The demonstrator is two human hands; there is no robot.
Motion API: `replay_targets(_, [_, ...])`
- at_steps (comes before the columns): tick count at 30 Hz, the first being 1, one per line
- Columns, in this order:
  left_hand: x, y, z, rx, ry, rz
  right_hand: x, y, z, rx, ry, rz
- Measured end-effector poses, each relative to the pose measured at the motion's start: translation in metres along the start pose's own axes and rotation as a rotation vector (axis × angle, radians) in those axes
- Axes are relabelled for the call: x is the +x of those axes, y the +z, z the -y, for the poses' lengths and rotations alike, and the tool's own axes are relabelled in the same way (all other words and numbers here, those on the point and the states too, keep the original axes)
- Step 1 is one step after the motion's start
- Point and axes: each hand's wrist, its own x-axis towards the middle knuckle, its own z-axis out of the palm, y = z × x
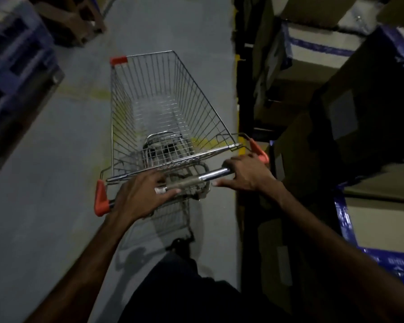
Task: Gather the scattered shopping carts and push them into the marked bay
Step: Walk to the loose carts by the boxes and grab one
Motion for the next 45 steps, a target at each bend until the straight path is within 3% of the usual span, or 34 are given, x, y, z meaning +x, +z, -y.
replay_targets(3, [0.002,-0.009,0.006,0.084,-0.112,0.048,0.023,0.002,0.003,-0.123,-0.035,0.018])
replay_targets(6, [-0.005,-0.012,0.007,0.155,-0.281,0.109,0.033,0.011,0.003,-0.184,-0.099,-0.11])
replay_targets(11, [-0.001,-0.029,-0.009,0.174,-0.407,0.098,0.056,0.02,-0.008,-0.15,-0.184,-0.244])
replay_targets(14, [0.011,-0.039,-0.024,0.207,-0.492,0.127,0.081,0.009,-0.015,-0.229,-0.216,-0.206])
replay_targets(25, [-0.011,-0.018,-0.056,0.108,-0.815,0.001,0.162,-0.035,-0.002,-0.307,-0.577,-0.011])
replay_targets(36, [-0.083,-0.008,-0.048,0.019,-1.243,-0.129,0.205,-0.042,0.117,-0.346,-0.965,0.04])
replay_targets(41, [-0.13,-0.008,-0.034,-0.044,-1.443,-0.084,0.205,-0.032,0.191,-0.373,-1.11,0.071])
replay_targets(45, [-0.166,-0.009,-0.021,-0.059,-1.502,-0.107,0.201,-0.025,0.251,-0.398,-1.201,0.133])
